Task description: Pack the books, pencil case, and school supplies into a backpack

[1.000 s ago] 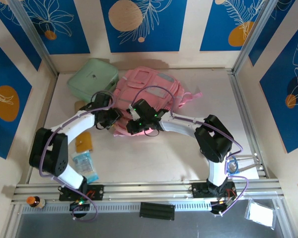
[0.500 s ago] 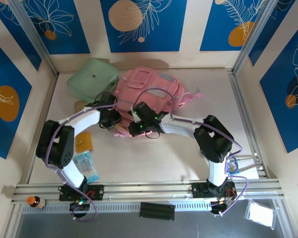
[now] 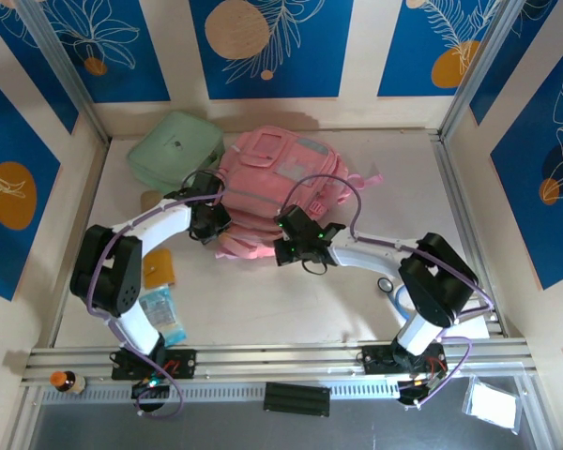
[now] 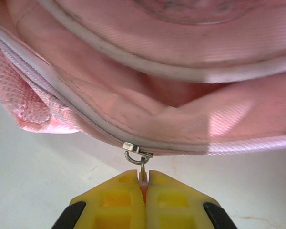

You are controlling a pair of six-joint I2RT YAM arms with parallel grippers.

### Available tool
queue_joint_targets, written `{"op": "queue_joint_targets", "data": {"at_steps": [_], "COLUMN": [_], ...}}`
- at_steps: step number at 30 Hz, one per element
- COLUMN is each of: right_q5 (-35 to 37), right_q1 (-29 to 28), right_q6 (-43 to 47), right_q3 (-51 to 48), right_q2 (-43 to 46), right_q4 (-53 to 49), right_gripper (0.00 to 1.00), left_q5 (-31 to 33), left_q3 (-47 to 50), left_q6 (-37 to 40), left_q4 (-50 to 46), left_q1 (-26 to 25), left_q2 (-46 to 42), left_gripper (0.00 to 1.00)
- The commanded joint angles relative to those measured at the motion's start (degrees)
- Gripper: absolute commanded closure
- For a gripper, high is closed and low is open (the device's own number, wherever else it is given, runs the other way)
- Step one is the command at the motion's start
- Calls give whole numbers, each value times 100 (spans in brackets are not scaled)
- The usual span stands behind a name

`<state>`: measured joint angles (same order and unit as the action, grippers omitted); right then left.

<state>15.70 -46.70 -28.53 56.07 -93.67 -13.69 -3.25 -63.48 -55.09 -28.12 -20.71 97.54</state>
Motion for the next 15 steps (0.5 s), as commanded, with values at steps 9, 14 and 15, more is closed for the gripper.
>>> {"op": "queue_joint_targets", "data": {"at_steps": [9,14,15], "right_q5": [634,320,198], "right_q1": [786,1405,1527], "right_q6": [-289,-183,-164], "right_q3": [-246,-143,-104], "right_q2": [499,356,319], "right_q4": [-627,-514,-496], "right_gripper": [100,100,100], "left_q5": [327,316,307], "left_q3": [-116,-140,-142], "left_q6": [477,734,766], "left_q4": [-130,-259,-272], "left_q1": [67,75,75], "left_q2": [-20,-48,-50], "left_gripper": [100,100,100]}}
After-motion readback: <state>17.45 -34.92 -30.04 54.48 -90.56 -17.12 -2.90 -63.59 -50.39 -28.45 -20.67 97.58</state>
